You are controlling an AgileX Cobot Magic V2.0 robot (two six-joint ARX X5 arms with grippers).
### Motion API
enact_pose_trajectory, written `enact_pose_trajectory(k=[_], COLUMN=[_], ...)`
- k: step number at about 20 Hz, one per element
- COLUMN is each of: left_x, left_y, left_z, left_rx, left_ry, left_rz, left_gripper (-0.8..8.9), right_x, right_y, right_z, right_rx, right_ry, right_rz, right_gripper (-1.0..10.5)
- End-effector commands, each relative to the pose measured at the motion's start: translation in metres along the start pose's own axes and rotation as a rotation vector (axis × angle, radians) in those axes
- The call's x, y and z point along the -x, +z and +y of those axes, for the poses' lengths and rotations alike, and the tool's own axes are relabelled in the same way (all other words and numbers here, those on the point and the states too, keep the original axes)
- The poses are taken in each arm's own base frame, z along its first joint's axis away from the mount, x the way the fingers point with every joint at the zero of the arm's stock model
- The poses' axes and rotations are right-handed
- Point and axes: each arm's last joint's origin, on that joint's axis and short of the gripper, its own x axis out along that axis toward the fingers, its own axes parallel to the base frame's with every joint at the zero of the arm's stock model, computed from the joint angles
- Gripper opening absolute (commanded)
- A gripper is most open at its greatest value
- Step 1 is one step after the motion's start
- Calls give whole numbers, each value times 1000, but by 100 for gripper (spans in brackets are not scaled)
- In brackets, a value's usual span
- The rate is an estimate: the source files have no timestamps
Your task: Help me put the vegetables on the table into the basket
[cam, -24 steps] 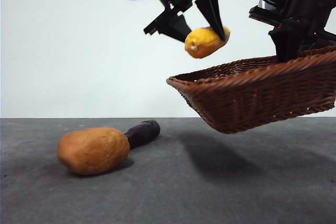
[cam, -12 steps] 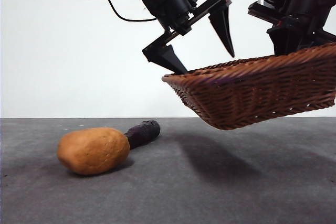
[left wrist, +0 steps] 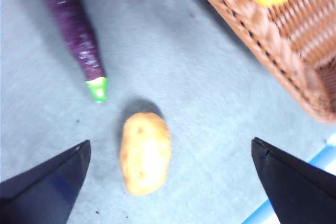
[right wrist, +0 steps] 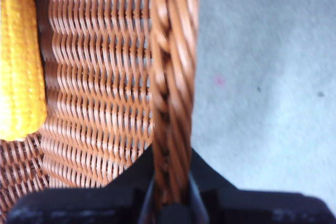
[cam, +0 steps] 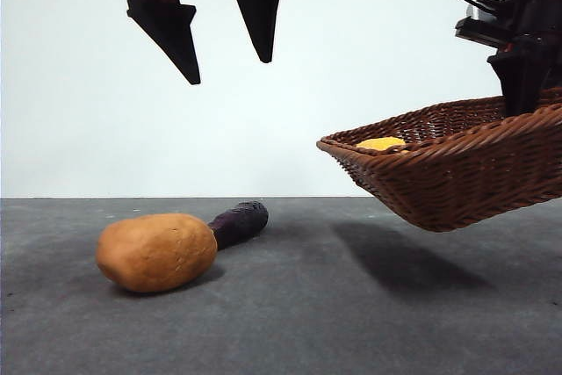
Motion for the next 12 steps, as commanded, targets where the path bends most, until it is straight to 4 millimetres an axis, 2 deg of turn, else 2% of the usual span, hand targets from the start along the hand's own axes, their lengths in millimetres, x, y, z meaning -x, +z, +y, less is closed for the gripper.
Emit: enact_pose_trajectory(k=[1,5,7,10,12], left_x=[-8,-46,-76,-115,-123], left_y=[-15,-43,-61,-78,-80], left_z=[-3,-2,-1,3,4], left_rx=[-43,-69,-101,-154,-185], left_ry=[2,6,1,24,59], left_rz=[56,115,159,131,104], left_gripper=[592,592,592,592,592], right_x=[2,2,2,2,2], right_y=[-2,-2,-2,-2,-2], right_z=[-1,-3,-3,-3,-3], right_rx=[28,25,24,23,23], right_ry=[11,16,17,17,17], right_rz=[12,9,14,15,15], right_gripper=[-7,-8,-8,-8,-8])
